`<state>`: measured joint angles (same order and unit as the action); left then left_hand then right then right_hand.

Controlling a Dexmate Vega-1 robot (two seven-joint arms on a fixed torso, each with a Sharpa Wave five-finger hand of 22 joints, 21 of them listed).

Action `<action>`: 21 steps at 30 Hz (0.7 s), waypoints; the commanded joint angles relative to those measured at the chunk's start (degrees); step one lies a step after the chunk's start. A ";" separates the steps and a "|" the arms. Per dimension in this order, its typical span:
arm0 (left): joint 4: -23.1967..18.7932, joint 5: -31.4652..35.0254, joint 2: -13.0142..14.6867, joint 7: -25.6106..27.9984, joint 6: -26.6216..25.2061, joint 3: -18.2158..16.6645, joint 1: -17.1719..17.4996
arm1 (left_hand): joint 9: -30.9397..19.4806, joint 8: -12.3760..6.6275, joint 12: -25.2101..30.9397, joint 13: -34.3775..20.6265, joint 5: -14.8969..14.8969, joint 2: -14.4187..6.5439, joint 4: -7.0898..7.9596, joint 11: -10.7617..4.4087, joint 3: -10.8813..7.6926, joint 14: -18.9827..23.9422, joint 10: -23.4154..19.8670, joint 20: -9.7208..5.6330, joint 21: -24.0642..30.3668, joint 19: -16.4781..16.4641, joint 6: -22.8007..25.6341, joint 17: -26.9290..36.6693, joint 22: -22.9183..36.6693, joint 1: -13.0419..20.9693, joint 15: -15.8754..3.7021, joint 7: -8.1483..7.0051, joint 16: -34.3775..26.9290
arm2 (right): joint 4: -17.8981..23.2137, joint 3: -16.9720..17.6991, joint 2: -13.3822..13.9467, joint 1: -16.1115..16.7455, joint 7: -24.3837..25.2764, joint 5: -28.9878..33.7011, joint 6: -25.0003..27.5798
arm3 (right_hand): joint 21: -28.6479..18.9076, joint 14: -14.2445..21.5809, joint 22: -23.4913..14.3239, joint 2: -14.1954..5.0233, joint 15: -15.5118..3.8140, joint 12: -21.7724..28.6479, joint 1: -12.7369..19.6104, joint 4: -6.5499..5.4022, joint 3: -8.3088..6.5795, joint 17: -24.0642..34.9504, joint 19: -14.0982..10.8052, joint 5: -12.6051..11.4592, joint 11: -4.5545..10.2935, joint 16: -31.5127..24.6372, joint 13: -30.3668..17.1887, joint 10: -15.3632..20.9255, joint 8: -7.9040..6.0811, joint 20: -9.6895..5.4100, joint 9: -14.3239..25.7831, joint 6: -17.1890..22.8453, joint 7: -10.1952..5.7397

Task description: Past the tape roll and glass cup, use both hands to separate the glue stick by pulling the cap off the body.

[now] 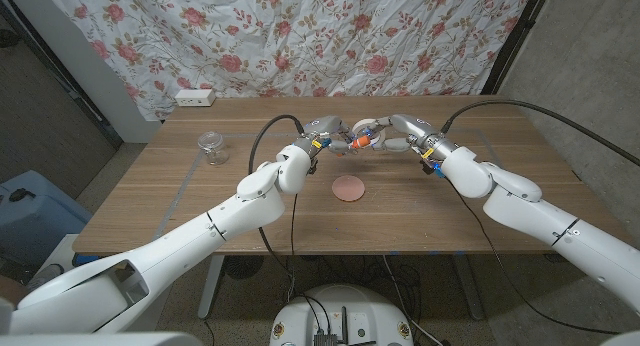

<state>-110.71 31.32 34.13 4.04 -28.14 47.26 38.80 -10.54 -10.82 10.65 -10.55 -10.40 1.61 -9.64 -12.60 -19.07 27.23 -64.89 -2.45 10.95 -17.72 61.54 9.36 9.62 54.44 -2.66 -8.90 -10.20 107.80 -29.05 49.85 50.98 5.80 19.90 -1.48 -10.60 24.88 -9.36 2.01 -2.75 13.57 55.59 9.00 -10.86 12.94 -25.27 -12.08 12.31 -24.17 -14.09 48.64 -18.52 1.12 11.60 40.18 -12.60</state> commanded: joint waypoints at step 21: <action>0.59 0.24 -0.51 0.29 0.77 -0.04 -0.19 | -0.23 -0.42 0.25 -0.15 -0.33 -1.31 0.29 -0.23 0.14 -0.09 -0.54 -3.55 -0.18 0.05 0.91 -0.02 0.04 0.83 -7.80 -0.16 0.07 | -1.08 -0.81 -1.49 -0.25 2.74 1.83 0.74 | -0.22 2.97 -0.14 -0.65 -8.38 0.91 3.11 0.25 -0.98 0.02 -1.17 -0.32 0.20 -1.18 -0.53 4.53 -2.00 -0.97 0.55 4.22 -0.08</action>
<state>-110.16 31.47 33.70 4.22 -27.38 47.23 38.60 -10.54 -10.86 10.57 -10.50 -10.29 1.54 -9.43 -12.60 -18.83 27.23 -64.89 -2.45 10.95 -17.72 61.54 9.36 9.62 54.38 -2.66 -8.90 -10.20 106.85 -29.53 48.90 50.77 7.37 20.79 -1.20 -10.60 27.26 -9.36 1.28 -2.66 14.20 57.56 9.24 -11.43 12.77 -25.99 -12.07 12.49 -25.01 -14.35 52.73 -20.14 0.41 11.87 43.81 -12.61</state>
